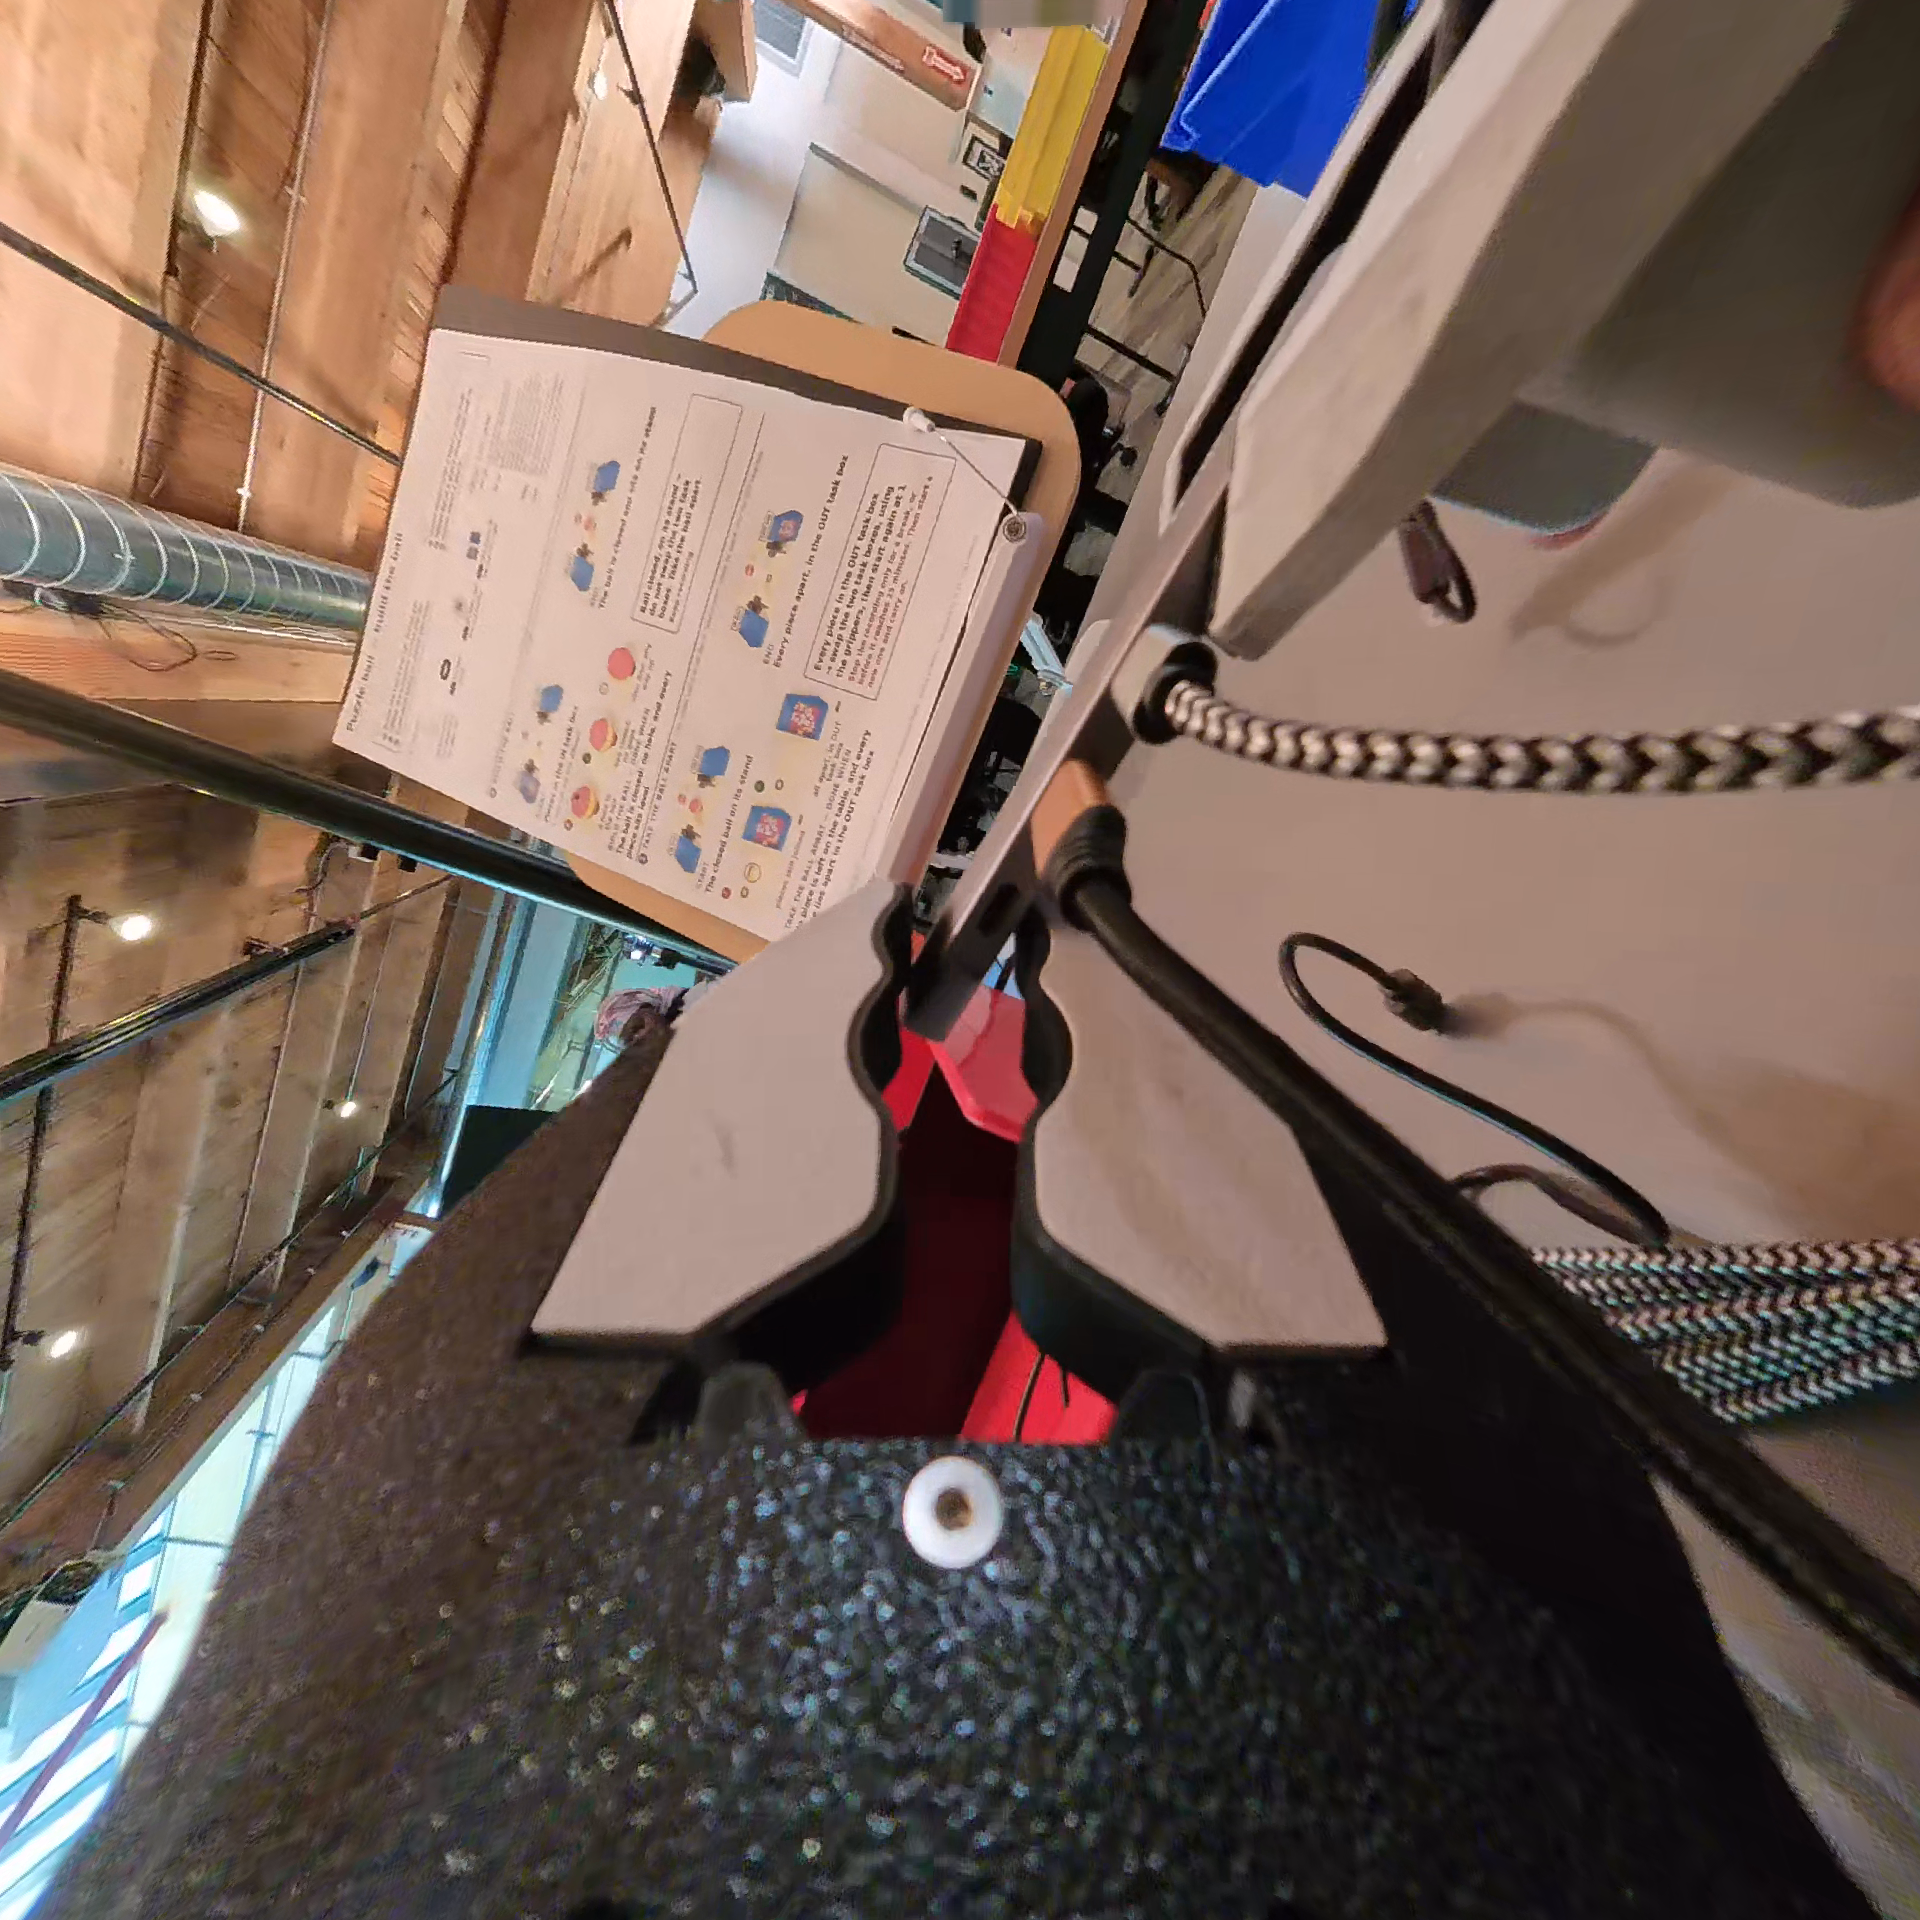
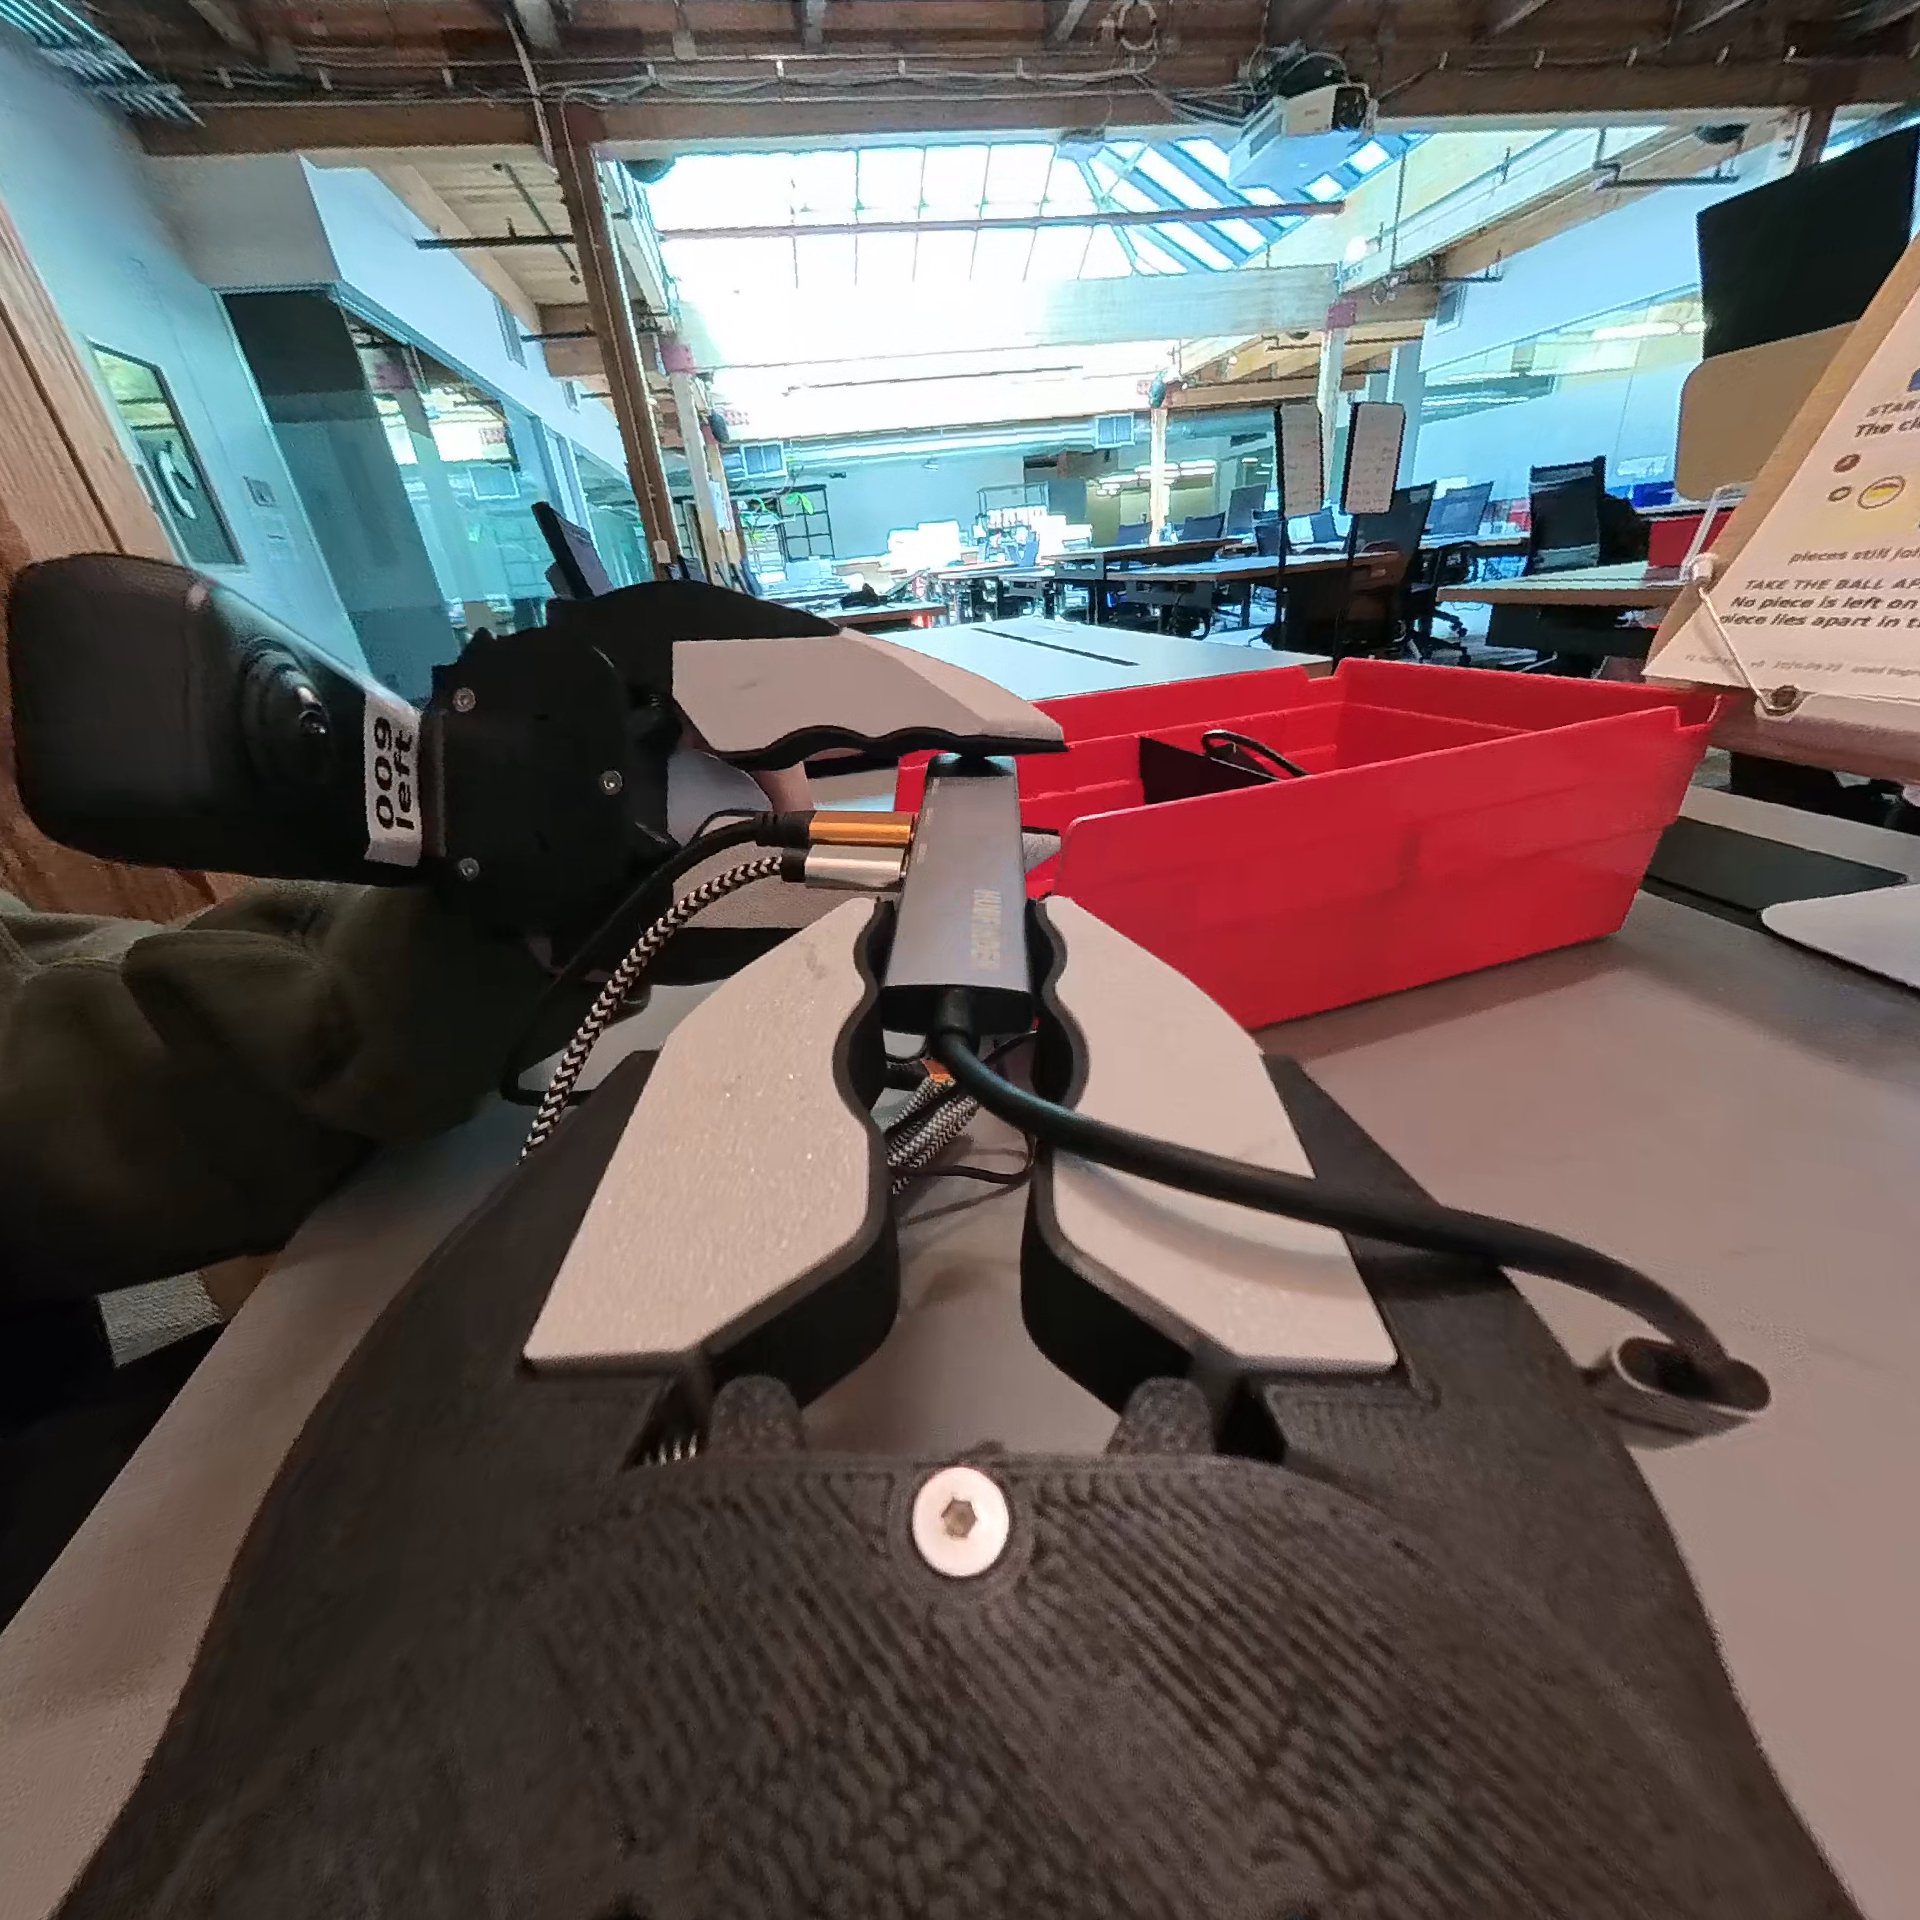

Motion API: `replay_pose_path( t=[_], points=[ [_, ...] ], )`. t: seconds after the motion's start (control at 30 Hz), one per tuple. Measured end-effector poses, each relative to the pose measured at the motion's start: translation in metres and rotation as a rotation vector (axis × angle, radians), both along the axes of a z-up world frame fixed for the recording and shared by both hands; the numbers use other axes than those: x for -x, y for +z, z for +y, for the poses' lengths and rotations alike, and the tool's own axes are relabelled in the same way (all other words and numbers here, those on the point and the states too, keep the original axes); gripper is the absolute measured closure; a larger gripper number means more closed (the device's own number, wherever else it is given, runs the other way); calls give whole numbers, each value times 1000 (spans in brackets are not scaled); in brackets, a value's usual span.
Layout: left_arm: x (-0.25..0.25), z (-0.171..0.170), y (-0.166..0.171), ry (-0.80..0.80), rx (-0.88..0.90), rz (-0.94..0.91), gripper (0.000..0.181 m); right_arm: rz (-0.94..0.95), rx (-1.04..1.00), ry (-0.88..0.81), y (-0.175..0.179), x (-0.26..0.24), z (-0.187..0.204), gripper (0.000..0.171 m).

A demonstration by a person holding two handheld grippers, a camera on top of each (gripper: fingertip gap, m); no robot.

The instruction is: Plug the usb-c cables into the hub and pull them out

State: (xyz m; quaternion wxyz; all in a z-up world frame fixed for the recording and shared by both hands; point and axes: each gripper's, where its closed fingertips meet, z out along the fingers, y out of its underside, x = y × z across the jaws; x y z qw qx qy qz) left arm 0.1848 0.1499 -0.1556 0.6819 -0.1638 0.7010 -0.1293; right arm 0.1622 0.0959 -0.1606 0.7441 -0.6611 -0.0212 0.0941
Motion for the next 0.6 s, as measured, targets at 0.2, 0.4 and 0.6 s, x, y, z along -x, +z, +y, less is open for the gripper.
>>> replay_pose_path(
  t=[0.2, 0.4, 0.6],
  points=[
    [-2, 2, 0, 14, 22, -11, 163, 2, -3, -13, 0, -1, 2, 147],
    [-3, 3, -2, 0, 146, 2, 154, 34, 12, -18, -1, -3, 1, 147],
    [2, 4, 7, -32, 262, -10, 153, 93, -37, -91, 5, -25, -9, 147]
  ],
)
